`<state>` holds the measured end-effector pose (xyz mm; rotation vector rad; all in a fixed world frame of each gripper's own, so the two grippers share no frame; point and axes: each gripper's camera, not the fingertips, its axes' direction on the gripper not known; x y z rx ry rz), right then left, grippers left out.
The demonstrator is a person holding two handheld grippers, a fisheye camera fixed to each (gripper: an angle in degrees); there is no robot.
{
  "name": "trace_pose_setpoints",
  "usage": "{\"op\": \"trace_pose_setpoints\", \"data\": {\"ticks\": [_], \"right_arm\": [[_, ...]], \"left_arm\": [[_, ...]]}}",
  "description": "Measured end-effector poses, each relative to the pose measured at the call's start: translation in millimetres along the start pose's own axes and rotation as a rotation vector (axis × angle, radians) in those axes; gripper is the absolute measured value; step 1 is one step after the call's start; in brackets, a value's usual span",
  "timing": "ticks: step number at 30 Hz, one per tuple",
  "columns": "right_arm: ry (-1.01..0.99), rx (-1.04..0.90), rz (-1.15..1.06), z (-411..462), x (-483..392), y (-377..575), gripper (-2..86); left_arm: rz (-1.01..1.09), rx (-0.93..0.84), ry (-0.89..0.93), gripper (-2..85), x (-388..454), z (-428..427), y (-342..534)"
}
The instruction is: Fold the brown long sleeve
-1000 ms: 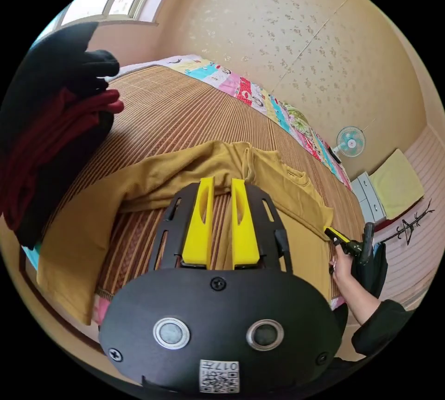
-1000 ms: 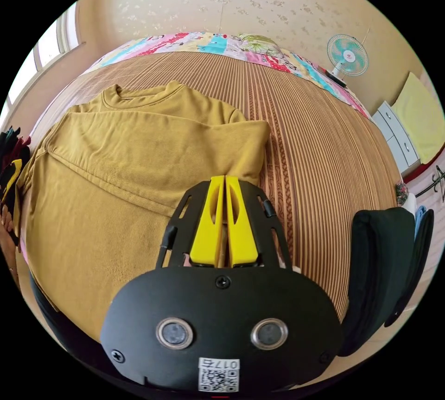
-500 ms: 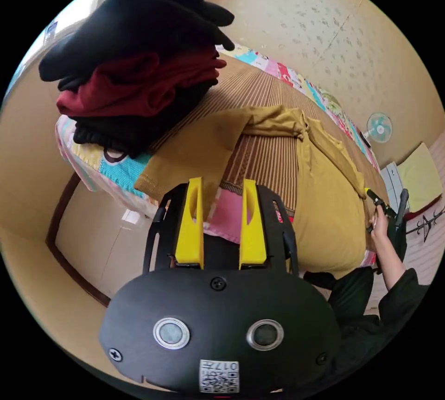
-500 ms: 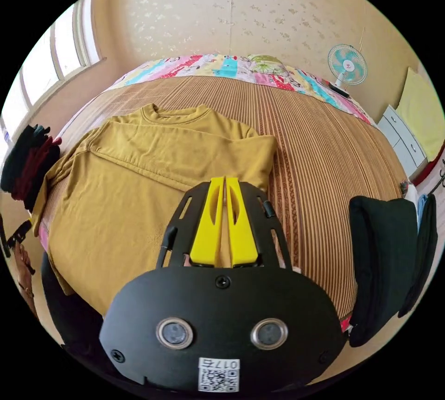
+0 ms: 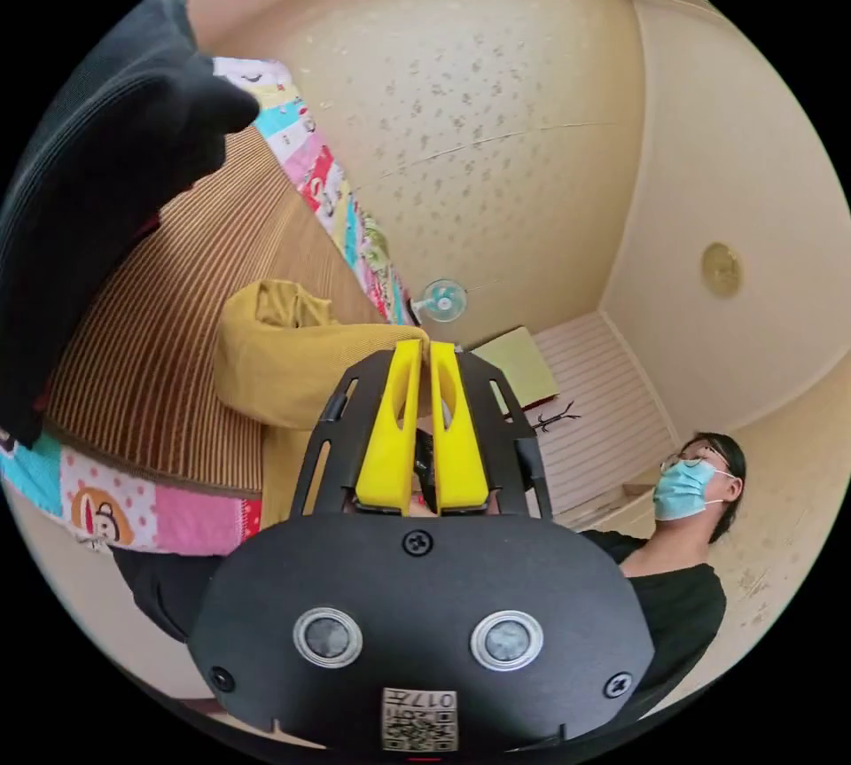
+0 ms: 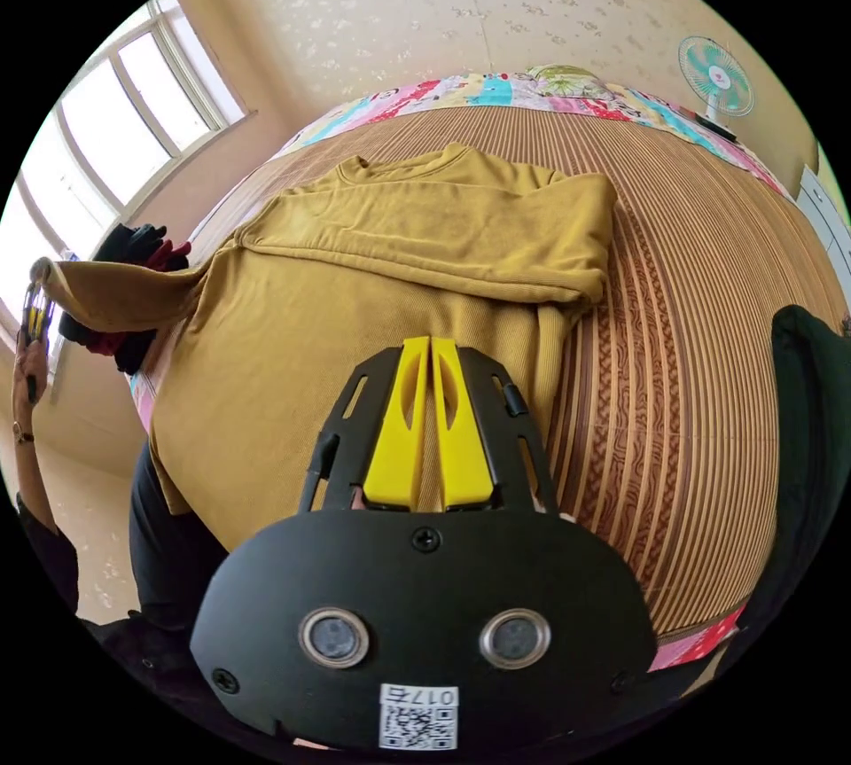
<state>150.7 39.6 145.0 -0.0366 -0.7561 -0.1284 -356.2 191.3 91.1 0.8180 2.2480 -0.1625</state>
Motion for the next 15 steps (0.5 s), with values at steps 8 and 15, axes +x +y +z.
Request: {"op": "trace_pose_setpoints", "data": {"ticks": [8, 15], "right_arm": [[0.037, 0.013, -0.021, 10.0, 5.1, 3.7, 0.5], [-0.064, 0.019, 0.017, 18.6, 30.9, 4.8, 0.5]], "left_arm": [[0.113, -0.338, 0.201, 2.3, 64.8, 256.1, -70.0], [0.169, -0.486, 0.072, 10.8, 40.0, 379.5, -20.1]]}}
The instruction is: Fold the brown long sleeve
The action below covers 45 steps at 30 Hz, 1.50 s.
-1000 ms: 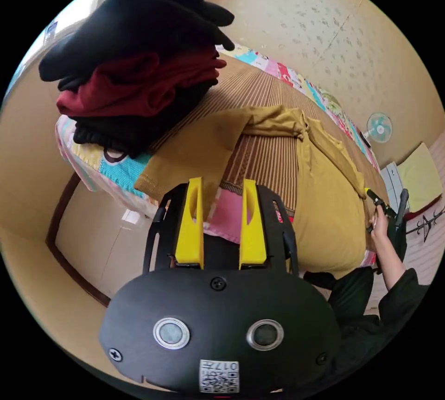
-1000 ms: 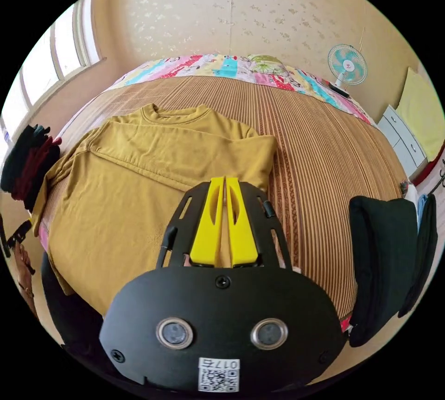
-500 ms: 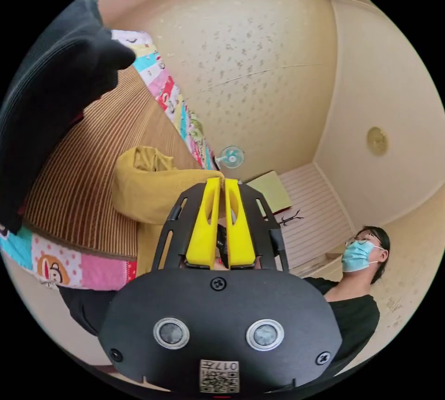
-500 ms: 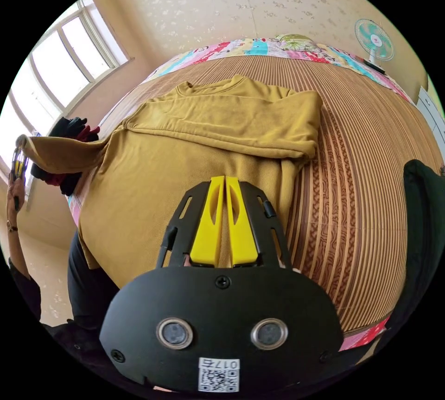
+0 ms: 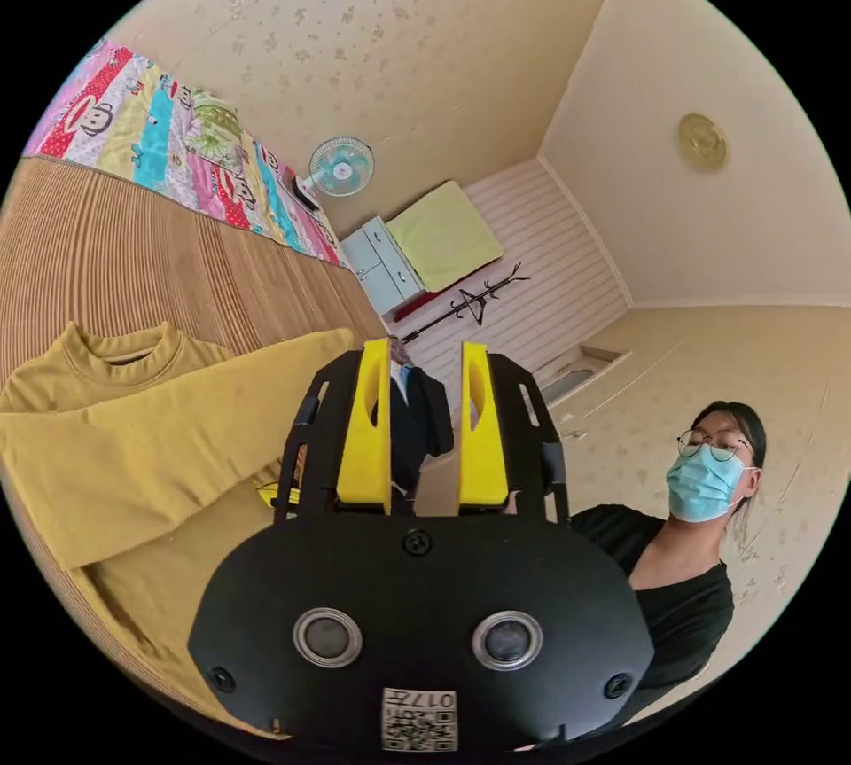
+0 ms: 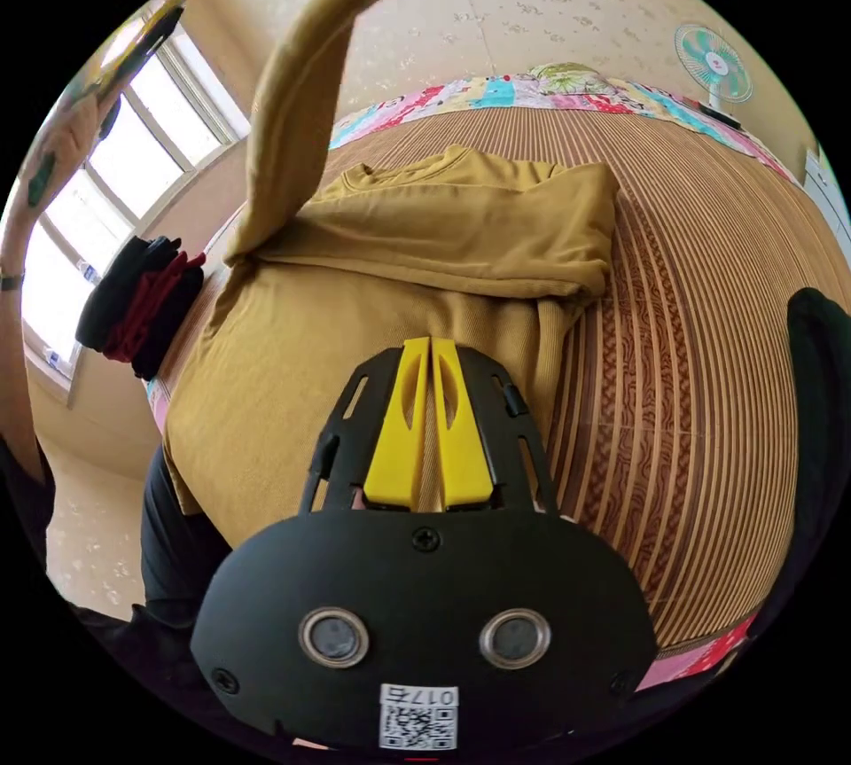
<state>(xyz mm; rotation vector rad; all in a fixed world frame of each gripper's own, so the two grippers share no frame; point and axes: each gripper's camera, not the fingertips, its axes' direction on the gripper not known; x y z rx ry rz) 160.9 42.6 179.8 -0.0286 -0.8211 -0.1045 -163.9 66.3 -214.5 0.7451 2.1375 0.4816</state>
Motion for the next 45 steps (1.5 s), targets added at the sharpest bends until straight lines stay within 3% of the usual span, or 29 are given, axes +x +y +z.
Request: {"op": "trace_pose_setpoints", "data": {"ticks": [7, 10, 13, 16, 21, 23, 25, 30, 34, 37, 45], "right_arm": [[0.011, 0.008, -0.007, 10.4, 5.0, 0.5, 0.4], [0.013, 0.008, -0.008, 14.5, 6.9, 0.1, 0.5], [0.012, 0.005, -0.006, 18.7, 9.0, -0.9, 0.6], [0.036, -0.011, -0.008, 23.0, 6.9, -4.2, 0.8], [0.033, -0.11, 0.002, 18.2, 8.0, -16.8, 1.9], [0.028, -0.062, 0.003, -5.0, 11.4, -5.5, 3.0], [0.027, 0.006, -0.018, -41.8, 18.6, 26.7, 5.2], [0.027, -0.041, 0.06, -78.9, 40.8, 107.1, 8.0], [0.04, -0.146, 0.126, -57.1, 45.7, 145.0, 6.1], [-0.051, -0.14, 0.138, -59.1, 45.2, 141.2, 3.5], [-0.041, 0.038, 0.102, -110.9, 60.5, 61.0, 2.9]], "left_arm": [[-0.201, -0.111, -0.675, 10.2, -60.8, 15.4, 156.4], [-0.273, -0.051, -0.842, 10.2, -56.5, 3.5, 222.2], [-0.306, 0.105, -0.883, 9.9, -37.3, -19.5, 266.4], [-0.333, 0.193, -0.887, 8.9, -28.3, -31.1, 291.1], [-0.354, 0.164, -0.856, 9.1, -24.5, -38.4, 300.5], [-0.328, 0.15, -0.858, 9.6, -19.6, -46.7, 302.9], [-0.327, 0.078, -0.874, 11.9, -20.3, -57.0, 307.0], [-0.335, -0.012, -0.877, 13.3, -28.8, -64.3, 328.1], [-0.428, -0.077, -0.777, 7.9, -53.9, -51.3, 340.8], [-0.421, -0.044, -0.632, 4.0, -47.5, -55.7, 337.6], [-0.231, 0.07, -0.572, 4.0, -1.7, -108.1, 262.7]]}}
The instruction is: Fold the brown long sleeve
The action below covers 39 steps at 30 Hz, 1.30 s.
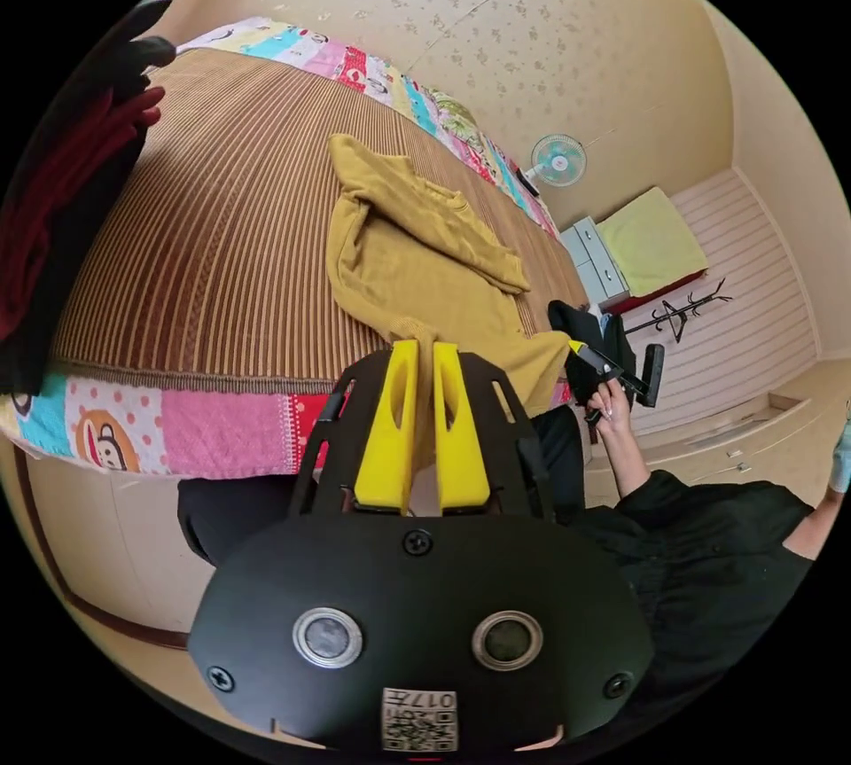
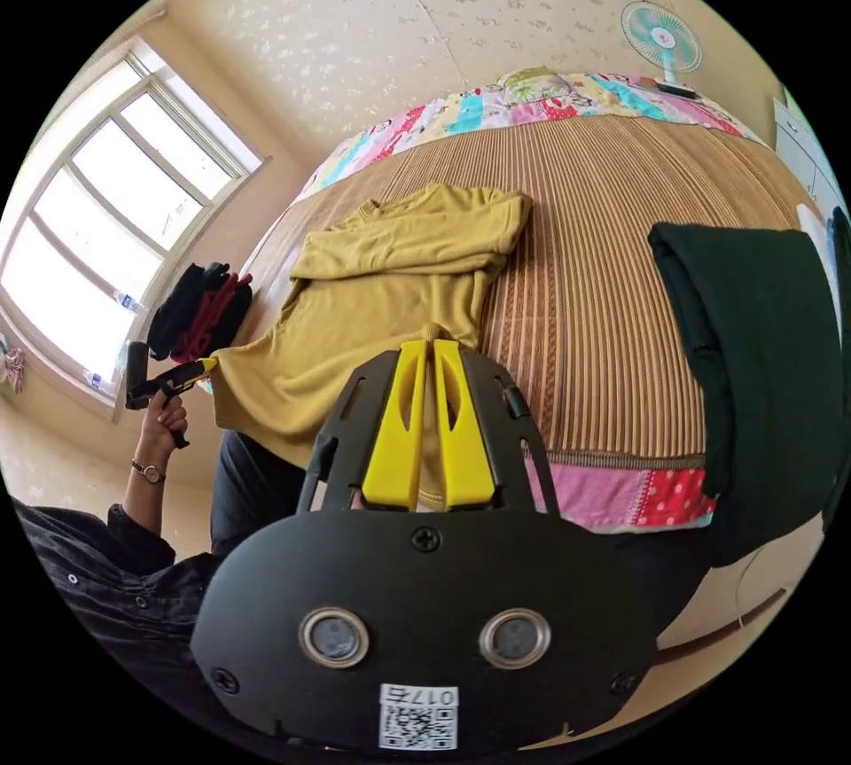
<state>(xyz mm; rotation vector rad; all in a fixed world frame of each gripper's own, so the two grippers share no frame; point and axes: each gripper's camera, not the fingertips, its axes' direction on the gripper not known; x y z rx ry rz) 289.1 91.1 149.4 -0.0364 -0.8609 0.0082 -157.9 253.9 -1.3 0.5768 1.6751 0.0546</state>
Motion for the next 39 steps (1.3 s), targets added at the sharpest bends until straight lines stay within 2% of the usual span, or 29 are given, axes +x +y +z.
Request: {"op": "trace_pose_setpoints", "data": {"ticks": [2, 5, 8, 12, 14, 16, 19, 23, 25, 28, 31, 34, 36, 39], "right_arm": [[0.041, 0.023, 0.025, -2.5, 6.3, -23.1, 3.8], [0.128, 0.054, 0.093, -3.8, 26.2, -40.2, 7.8], [0.047, 0.057, 0.111, -9.4, 44.6, -24.3, 9.1], [-0.006, -0.055, 0.131, 13.8, 72.8, 23.5, 10.0], [-0.07, -0.08, 0.155, 24.3, 85.9, 42.9, 10.6], [-0.17, -0.103, 0.181, 39.3, 98.8, 62.1, 10.9], [-0.214, -0.15, 0.204, 63.2, 107.1, 80.5, 8.8], [-0.272, -0.114, 0.267, 61.3, 119.6, 99.3, 4.2], [-0.452, -0.033, 0.277, 32.5, 133.7, 102.7, 3.6], [-0.663, 0.087, 0.209, -21.6, 147.7, 101.4, 3.3], [-0.691, 0.088, 0.052, -74.3, 148.2, 106.0, 3.2], [-0.774, 0.002, -0.059, -106.9, 151.7, 133.6, 3.1], [-0.756, -0.041, -0.117, -123.1, 146.2, 158.4, 3.1], [-0.779, 0.013, -0.131, -154.5, 144.7, 193.7, 3.1]], "left_arm": [[-0.001, 0.033, -0.019, 5.9, -5.0, -9.9, -21.2], [-0.076, 0.093, -0.049, 17.1, -24.0, -23.8, -34.5], [-0.067, 0.106, -0.035, 17.3, -33.2, -29.8, -21.4], [-0.109, 0.062, -0.119, 16.7, -56.0, -16.1, 6.2], [-0.13, 0.066, -0.083, 16.0, -69.5, -13.4, 11.2], [-0.161, 0.04, -0.018, 12.1, -87.3, -9.1, 11.7], [-0.206, -0.002, 0.059, 7.7, -104.3, -10.2, 13.1], [-0.16, 0.002, 0.166, 5.2, -103.4, -35.0, 20.0], [-0.09, 0.046, 0.399, 5.1, -97.0, -64.0, 26.5], [-0.017, 0.073, 0.619, 5.0, -87.3, -97.9, 35.3], [0.076, 0.065, 0.759, 5.0, -76.7, -127.3, 51.4], [0.086, 0.045, 0.828, 5.0, -76.2, -144.0, 86.4], [0.065, 0.036, 0.847, 5.0, -77.3, -149.8, 113.1], [0.043, 0.03, 0.872, 5.0, -74.1, -158.3, 148.1]]}}
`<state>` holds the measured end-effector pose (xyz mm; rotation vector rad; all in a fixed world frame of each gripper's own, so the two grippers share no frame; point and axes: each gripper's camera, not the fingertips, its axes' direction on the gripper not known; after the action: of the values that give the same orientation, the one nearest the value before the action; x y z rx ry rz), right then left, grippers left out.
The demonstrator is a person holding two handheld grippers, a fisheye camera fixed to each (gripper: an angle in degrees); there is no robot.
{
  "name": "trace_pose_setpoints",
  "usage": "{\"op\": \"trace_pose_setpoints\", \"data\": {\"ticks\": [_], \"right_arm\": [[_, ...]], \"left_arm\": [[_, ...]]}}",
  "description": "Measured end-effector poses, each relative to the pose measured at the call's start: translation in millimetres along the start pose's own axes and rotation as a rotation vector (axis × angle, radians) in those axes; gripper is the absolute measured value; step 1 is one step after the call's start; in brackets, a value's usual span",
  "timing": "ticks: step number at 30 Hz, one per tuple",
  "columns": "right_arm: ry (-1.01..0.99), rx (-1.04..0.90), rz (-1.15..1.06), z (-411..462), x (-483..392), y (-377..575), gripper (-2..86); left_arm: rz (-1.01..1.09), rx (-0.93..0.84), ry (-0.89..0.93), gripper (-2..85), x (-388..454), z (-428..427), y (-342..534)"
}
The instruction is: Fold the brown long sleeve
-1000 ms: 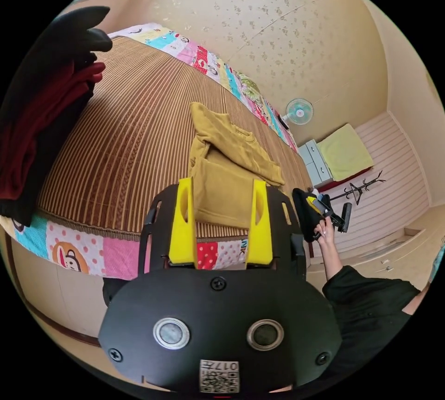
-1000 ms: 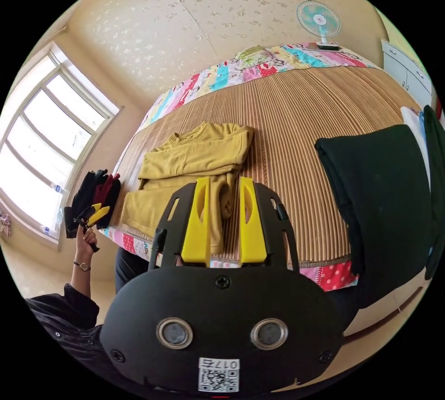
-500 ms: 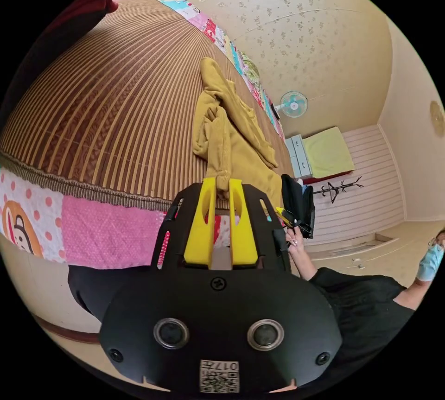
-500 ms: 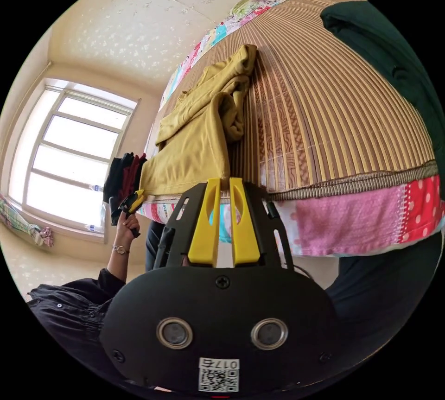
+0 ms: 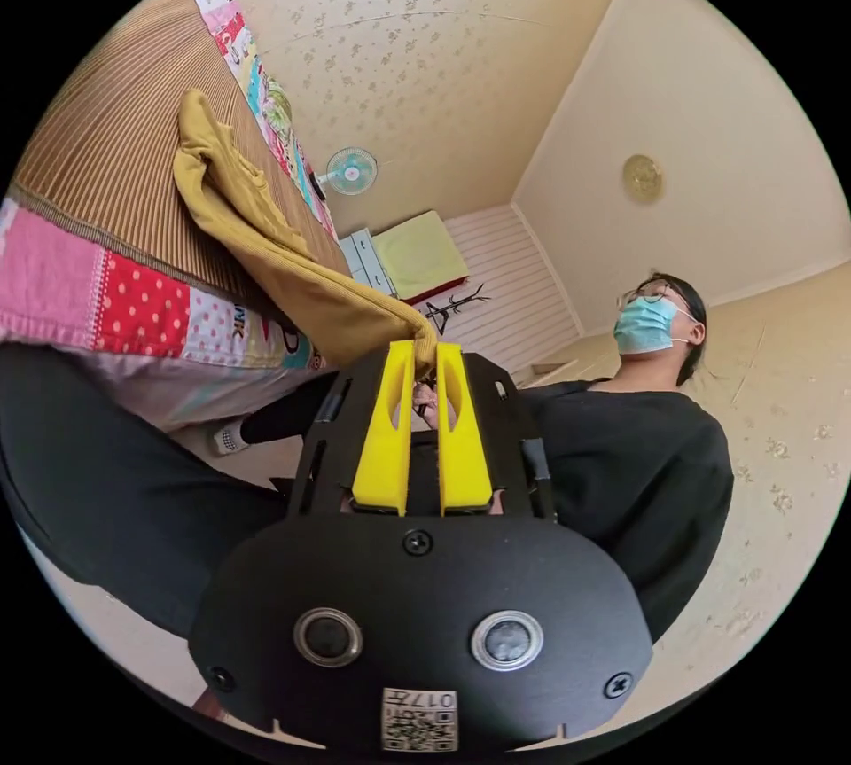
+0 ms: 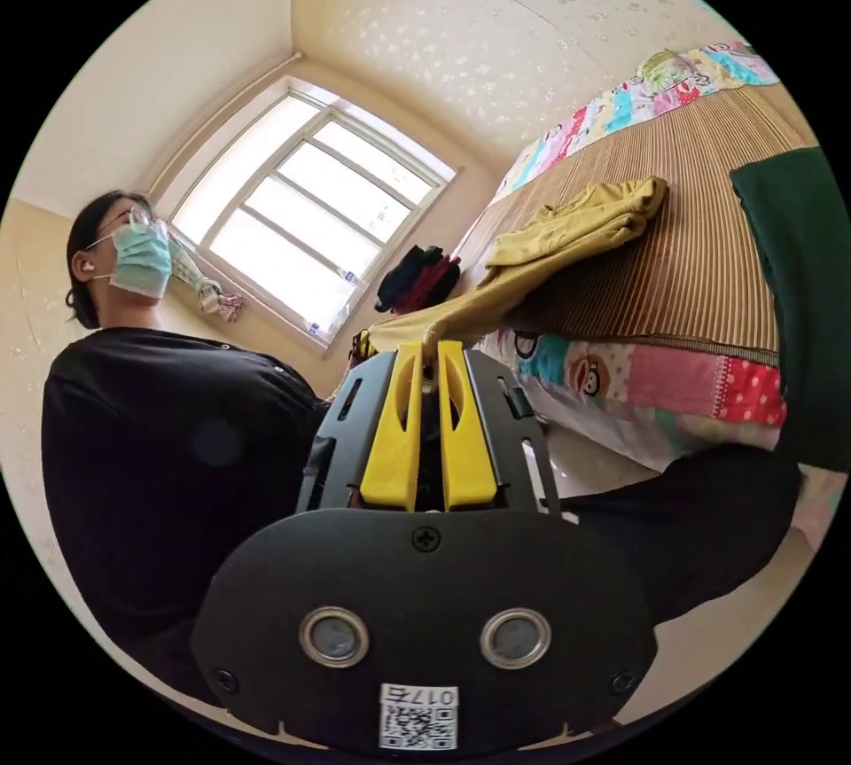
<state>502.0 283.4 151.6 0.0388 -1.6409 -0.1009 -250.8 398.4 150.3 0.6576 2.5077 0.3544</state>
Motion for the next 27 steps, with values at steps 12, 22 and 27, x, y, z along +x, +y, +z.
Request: {"op": "trace_pose_setpoints", "data": {"ticks": [12, 22, 27], "right_arm": [[0.413, 0.142, 0.27, 33.7, 70.9, -120.4, 3.7], [0.66, 0.204, 0.393, 113.6, 123.5, -303.4, 10.9], [0.699, -0.038, 0.238, 198.1, 102.3, -289.9, 9.8]], "left_arm": [[-0.278, 0.334, -0.156, 4.9, -71.4, 15.3, -131.2], [-0.199, 0.592, -0.372, 12.5, -119.5, 7.0, -236.0], [-0.228, 0.377, -0.655, 15.9, -126.1, 35.5, -177.9]]}}
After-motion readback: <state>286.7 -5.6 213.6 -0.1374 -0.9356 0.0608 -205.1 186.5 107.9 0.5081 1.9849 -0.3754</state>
